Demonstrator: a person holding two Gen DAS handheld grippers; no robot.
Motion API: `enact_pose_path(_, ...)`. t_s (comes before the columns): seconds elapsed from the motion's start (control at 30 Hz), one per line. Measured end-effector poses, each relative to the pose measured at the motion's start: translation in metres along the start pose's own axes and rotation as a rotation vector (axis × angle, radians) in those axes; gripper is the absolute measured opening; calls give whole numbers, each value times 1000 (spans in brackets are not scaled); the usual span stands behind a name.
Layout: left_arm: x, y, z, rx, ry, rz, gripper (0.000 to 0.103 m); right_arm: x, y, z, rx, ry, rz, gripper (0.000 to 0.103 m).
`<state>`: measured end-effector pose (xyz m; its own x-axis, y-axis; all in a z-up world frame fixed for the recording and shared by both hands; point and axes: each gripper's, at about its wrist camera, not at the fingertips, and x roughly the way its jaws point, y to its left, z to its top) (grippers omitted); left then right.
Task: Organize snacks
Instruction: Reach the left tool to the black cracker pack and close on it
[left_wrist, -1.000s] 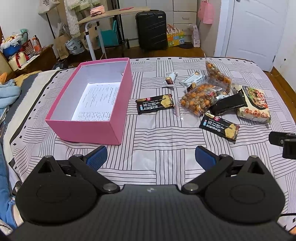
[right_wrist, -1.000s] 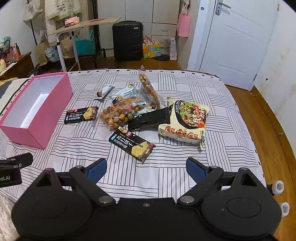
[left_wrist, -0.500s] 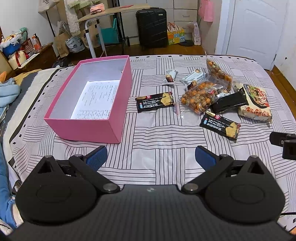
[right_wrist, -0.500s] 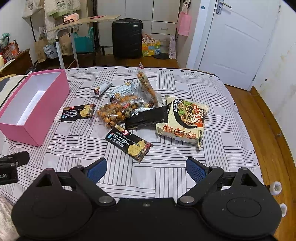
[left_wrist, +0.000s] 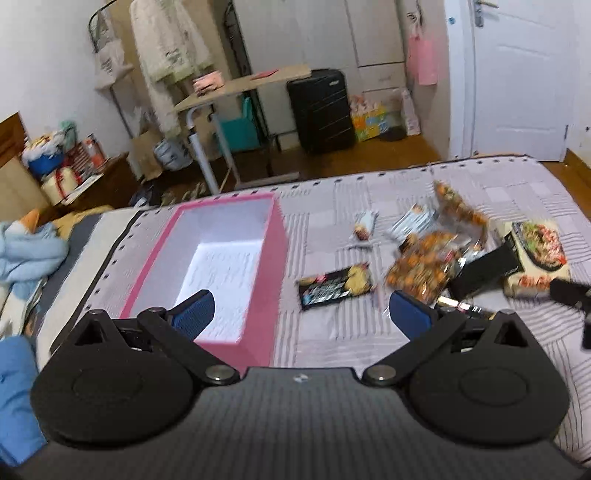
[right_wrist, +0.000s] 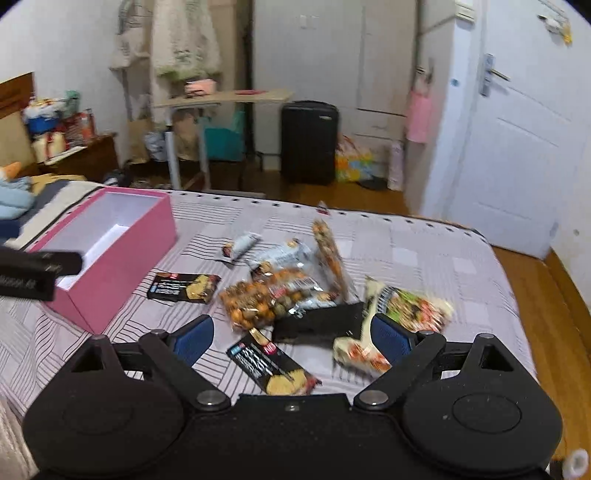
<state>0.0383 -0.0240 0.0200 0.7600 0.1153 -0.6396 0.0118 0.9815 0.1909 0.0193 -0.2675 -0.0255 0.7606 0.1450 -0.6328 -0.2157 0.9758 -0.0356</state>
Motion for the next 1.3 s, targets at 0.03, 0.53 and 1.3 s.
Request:
enact_pose_path(0.03,5,-4,3,5,-2,-17,103,5,-2,0,-24,-10,22,90)
enact_pose_path(0.53,128,-53,-36,-256,251,-322,94,130,-16,-46,-299,212,275,82)
enact_pose_path(1.3,184,-83,-96,-419,344,-582,33,153,-6,-68,-158,286,429,59)
